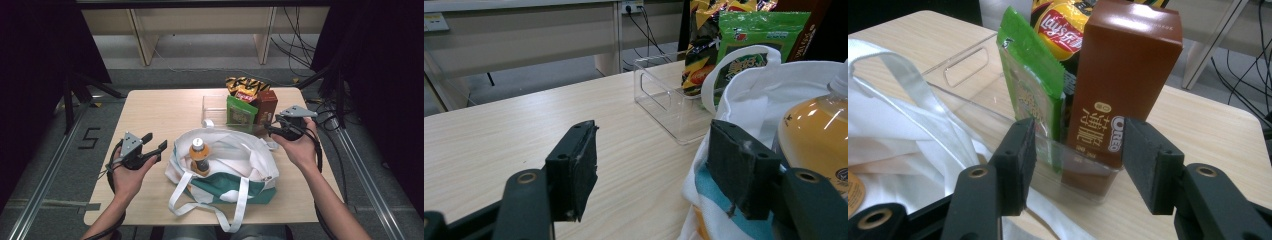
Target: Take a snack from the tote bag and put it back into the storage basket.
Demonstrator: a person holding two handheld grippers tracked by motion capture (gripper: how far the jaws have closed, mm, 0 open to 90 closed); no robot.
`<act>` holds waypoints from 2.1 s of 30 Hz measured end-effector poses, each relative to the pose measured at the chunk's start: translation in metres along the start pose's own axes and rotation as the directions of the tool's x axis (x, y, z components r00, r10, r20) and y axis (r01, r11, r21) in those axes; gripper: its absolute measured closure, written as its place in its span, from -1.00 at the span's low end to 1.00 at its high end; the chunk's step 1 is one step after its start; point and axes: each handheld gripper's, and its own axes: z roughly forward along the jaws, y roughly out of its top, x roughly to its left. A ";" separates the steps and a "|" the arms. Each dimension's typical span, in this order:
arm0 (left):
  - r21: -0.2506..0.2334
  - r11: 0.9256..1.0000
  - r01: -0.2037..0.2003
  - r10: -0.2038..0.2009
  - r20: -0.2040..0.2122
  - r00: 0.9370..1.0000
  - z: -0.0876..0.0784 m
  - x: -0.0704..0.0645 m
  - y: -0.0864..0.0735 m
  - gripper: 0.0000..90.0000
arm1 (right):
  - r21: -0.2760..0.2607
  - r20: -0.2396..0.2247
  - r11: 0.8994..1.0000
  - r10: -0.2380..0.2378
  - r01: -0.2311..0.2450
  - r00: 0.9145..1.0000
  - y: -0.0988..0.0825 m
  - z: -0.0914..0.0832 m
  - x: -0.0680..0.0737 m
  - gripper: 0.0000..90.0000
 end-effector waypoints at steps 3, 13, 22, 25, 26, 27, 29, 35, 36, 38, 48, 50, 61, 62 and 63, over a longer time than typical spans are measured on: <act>-0.004 1.000 0.002 -0.002 0.004 1.000 0.000 -0.001 0.001 -0.19 | 0.000 -0.005 1.000 -0.012 0.012 1.000 -0.003 -0.001 -0.001 0.07; -0.008 1.000 0.002 -0.002 0.019 1.000 -0.001 -0.006 0.002 -0.19 | -0.006 -0.015 1.000 0.025 -0.025 1.000 -0.016 -0.006 -0.003 0.06; -0.029 1.000 -0.006 0.007 0.053 0.999 -0.003 -0.014 0.005 -0.19 | 0.011 -0.004 0.997 0.076 -0.076 0.997 -0.020 -0.007 0.001 0.05; -0.024 1.000 -0.010 0.011 0.056 0.998 -0.004 -0.017 0.007 -0.19 | 0.013 -0.007 0.999 0.040 -0.040 0.999 -0.021 -0.006 -0.001 0.05; -0.022 1.000 -0.010 0.011 0.057 0.998 -0.005 -0.018 0.007 -0.19 | 0.008 -0.005 0.999 0.043 -0.043 0.999 -0.021 -0.005 -0.001 0.04; -0.030 0.999 -0.013 0.015 0.067 0.998 -0.005 -0.018 0.008 -0.19 | 0.004 -0.005 0.999 0.043 -0.043 0.999 -0.020 -0.005 -0.001 0.04; -0.028 1.000 -0.009 0.012 0.073 0.997 -0.005 -0.021 0.009 -0.19 | -0.002 -0.016 1.000 0.028 -0.028 0.999 -0.020 -0.004 -0.003 0.04; -0.055 0.998 -0.009 0.016 0.118 0.993 -0.007 -0.033 0.014 -0.19 | 0.002 -0.009 0.998 0.058 -0.058 0.998 -0.019 -0.007 0.000 0.04; -0.052 0.998 -0.026 0.032 0.126 0.991 -0.008 -0.035 0.015 -0.19 | 0.010 -0.018 0.999 0.045 -0.045 0.999 -0.018 -0.008 -0.002 0.03; -0.066 0.998 -0.021 0.031 0.158 0.987 -0.007 -0.043 0.018 -0.19 | 0.007 -0.006 0.999 0.035 -0.035 0.999 -0.019 -0.008 -0.003 0.03; -0.055 0.998 -0.027 0.039 0.230 0.972 0.004 -0.071 0.023 -0.18 | -0.008 -0.009 1.000 0.030 -0.031 0.999 -0.019 -0.007 -0.001 0.03; -0.051 0.998 -0.020 0.031 0.235 0.971 0.007 -0.074 0.024 -0.18 | -0.003 -0.009 1.000 0.031 -0.031 0.999 -0.019 -0.008 -0.001 0.03; -0.038 0.999 -0.020 0.029 0.245 0.969 0.019 -0.074 0.024 -0.18 | 0.000 -0.003 0.999 0.042 -0.042 0.999 -0.020 -0.008 -0.003 0.03; -0.039 0.999 -0.018 0.028 0.247 0.969 0.020 -0.074 0.024 -0.18 | 0.003 -0.012 0.999 0.050 -0.050 0.999 -0.020 -0.008 -0.002 0.03; -0.038 0.999 -0.013 0.023 0.250 0.968 0.021 -0.074 0.024 -0.18 | 0.012 -0.008 0.998 0.054 -0.054 0.999 -0.019 -0.009 -0.001 0.02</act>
